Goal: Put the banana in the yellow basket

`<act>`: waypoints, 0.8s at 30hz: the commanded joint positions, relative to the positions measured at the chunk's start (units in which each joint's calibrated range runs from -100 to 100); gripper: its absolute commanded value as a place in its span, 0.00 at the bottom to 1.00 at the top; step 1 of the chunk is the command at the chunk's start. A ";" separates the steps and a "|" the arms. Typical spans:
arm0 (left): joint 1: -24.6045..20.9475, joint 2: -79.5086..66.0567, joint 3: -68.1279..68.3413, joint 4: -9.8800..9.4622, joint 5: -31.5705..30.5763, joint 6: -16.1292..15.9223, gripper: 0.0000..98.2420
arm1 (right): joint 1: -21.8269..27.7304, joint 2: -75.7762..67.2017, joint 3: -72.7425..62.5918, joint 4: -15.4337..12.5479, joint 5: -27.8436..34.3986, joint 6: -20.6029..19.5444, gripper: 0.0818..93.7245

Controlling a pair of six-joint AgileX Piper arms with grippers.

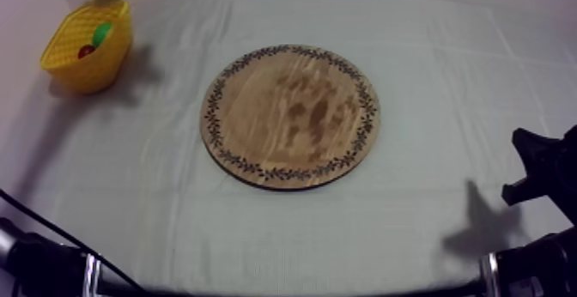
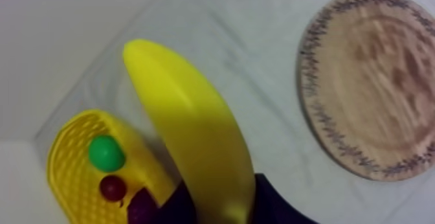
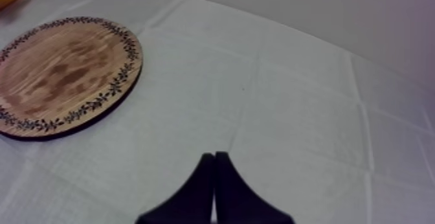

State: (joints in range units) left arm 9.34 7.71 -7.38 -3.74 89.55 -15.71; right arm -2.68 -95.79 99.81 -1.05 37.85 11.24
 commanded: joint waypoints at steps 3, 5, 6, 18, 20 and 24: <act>-7.17 2.82 -2.27 -0.09 -0.09 -2.24 0.09 | 0.00 0.03 -0.03 0.00 -0.03 0.01 0.00; -8.73 4.64 -3.80 -0.54 -0.12 -2.97 0.09 | 0.00 0.03 -0.03 0.00 -0.03 0.01 0.00; -9.36 5.63 -4.66 -0.83 -0.13 -3.30 0.09 | 0.00 0.03 -0.03 0.00 -0.03 0.01 0.00; -14.69 18.62 -13.08 -0.70 -0.15 -4.89 0.08 | 0.00 0.03 -0.03 0.00 -0.03 0.01 0.00; -15.18 20.22 -14.02 -0.57 -0.15 -4.86 0.08 | 0.00 0.03 -0.03 0.00 -0.03 0.01 0.00; -15.91 22.45 -15.43 -0.21 -0.15 -4.97 0.11 | 0.00 0.03 -0.03 0.00 -0.03 0.01 0.00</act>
State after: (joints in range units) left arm -6.47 29.57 -22.53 -4.01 89.32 -20.58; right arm -2.68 -95.79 99.81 -1.05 37.77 11.24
